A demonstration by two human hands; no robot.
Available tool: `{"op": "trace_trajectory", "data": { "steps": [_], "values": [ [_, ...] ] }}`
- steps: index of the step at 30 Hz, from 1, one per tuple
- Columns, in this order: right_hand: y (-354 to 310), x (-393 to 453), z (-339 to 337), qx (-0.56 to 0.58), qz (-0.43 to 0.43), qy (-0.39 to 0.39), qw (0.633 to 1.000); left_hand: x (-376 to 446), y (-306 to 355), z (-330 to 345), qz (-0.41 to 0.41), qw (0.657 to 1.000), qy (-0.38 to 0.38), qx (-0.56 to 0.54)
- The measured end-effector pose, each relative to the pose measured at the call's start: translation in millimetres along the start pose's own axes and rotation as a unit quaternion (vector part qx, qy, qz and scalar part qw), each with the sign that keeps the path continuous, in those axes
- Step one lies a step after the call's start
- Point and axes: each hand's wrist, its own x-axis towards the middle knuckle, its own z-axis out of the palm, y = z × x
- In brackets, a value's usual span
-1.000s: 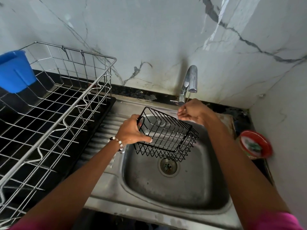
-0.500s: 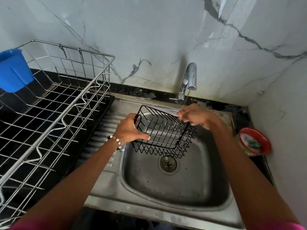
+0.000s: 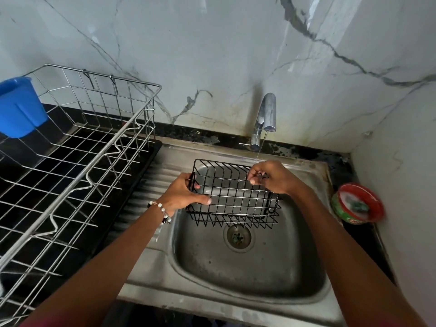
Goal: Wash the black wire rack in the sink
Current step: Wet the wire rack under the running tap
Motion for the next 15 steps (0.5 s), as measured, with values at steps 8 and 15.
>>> {"op": "trace_trajectory", "data": {
  "steps": [8, 15],
  "values": [
    [4.3, -7.0, -6.1, 0.018, -0.019, -0.001, 1.000, 8.4, 6.7, -2.1, -0.028, 0.996, -0.069, -0.043],
    [-23.3, -7.2, -2.6, -0.277, -0.096, 0.002, 0.956, 23.7, 47.7, 16.3, 0.089, 0.947, -0.095, 0.293]
  ]
}}
